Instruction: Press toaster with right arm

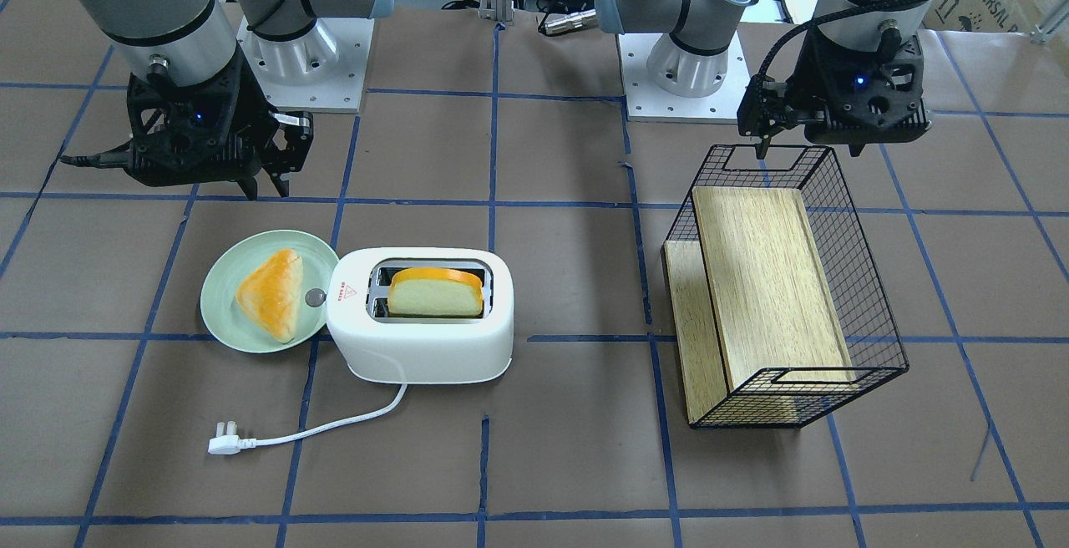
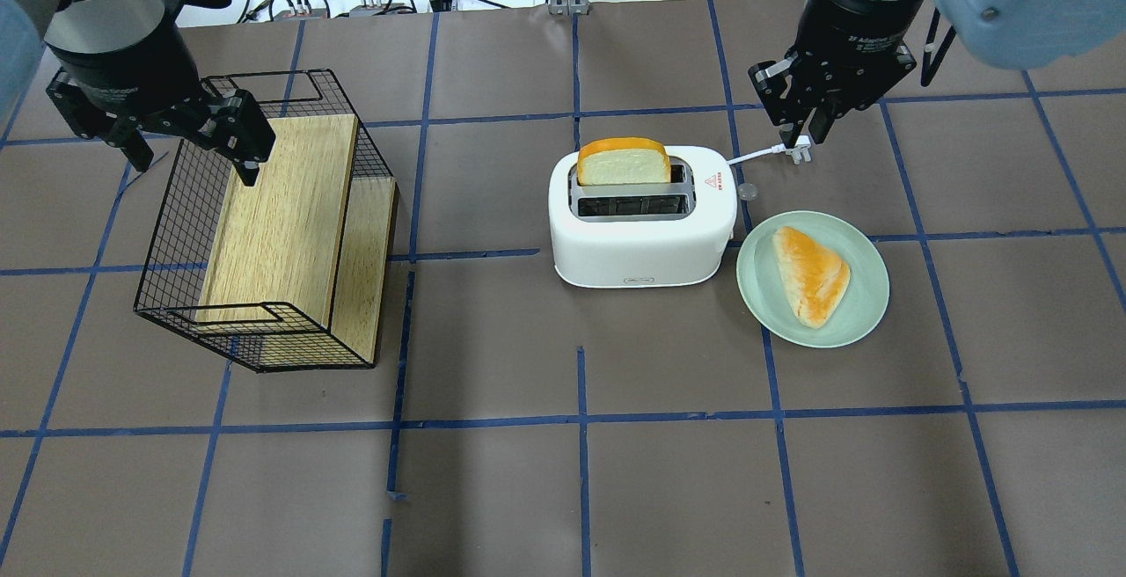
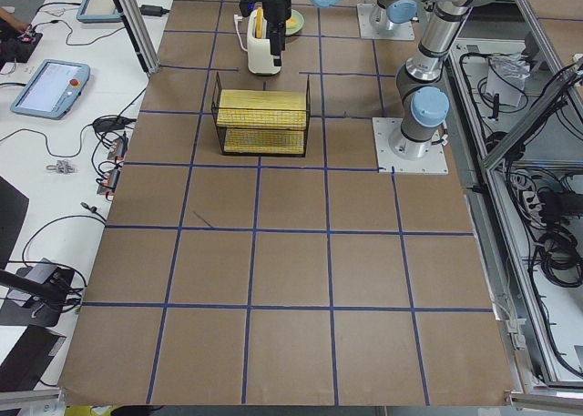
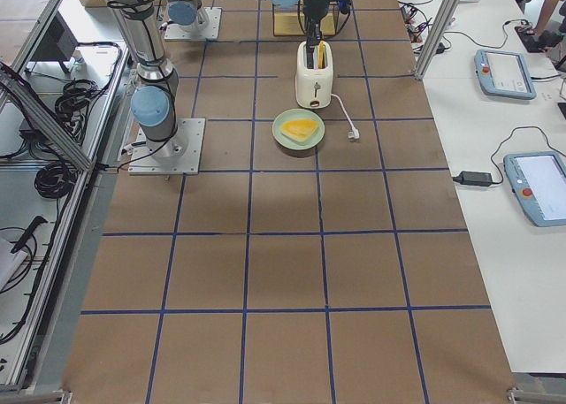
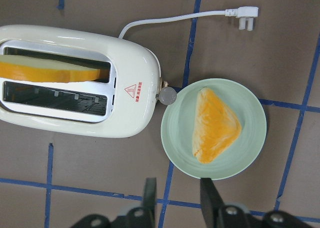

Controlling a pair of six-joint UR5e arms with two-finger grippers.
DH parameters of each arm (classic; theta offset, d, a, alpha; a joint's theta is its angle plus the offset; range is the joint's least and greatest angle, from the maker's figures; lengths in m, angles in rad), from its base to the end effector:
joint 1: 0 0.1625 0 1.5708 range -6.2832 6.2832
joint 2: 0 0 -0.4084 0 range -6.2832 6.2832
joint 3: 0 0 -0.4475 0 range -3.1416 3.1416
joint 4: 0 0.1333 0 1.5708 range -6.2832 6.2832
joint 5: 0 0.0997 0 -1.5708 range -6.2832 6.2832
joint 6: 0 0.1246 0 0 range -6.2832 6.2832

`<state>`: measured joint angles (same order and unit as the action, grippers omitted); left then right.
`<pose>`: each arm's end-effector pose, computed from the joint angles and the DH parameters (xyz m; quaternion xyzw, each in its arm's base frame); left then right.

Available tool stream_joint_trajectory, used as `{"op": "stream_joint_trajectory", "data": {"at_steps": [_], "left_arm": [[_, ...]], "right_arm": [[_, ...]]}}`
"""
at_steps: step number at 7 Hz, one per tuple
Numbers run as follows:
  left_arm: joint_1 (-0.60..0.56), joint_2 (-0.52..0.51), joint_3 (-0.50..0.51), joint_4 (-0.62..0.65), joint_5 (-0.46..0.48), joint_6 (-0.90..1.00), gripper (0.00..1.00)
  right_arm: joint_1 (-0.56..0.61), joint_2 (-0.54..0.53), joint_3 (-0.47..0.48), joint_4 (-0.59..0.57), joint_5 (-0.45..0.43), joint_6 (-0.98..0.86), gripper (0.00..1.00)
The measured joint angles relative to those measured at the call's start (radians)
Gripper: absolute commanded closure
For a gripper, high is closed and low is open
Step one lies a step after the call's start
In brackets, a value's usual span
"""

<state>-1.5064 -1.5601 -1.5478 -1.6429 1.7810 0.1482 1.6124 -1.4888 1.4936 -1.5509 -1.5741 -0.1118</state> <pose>-0.0725 -0.5436 0.4604 0.0437 0.9933 0.0301 0.1023 0.1568 -0.5715 0.4404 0.0766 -0.9970 -0.0124 0.0012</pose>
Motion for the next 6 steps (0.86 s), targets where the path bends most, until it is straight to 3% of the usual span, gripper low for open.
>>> {"op": "stream_joint_trajectory", "data": {"at_steps": [6], "left_arm": [[0.000, 0.000, 0.000, 0.000, 0.000, 0.001, 0.00]], "right_arm": [[-0.022, -0.002, 0.001, -0.011, 0.004, 0.050, 0.01]]}}
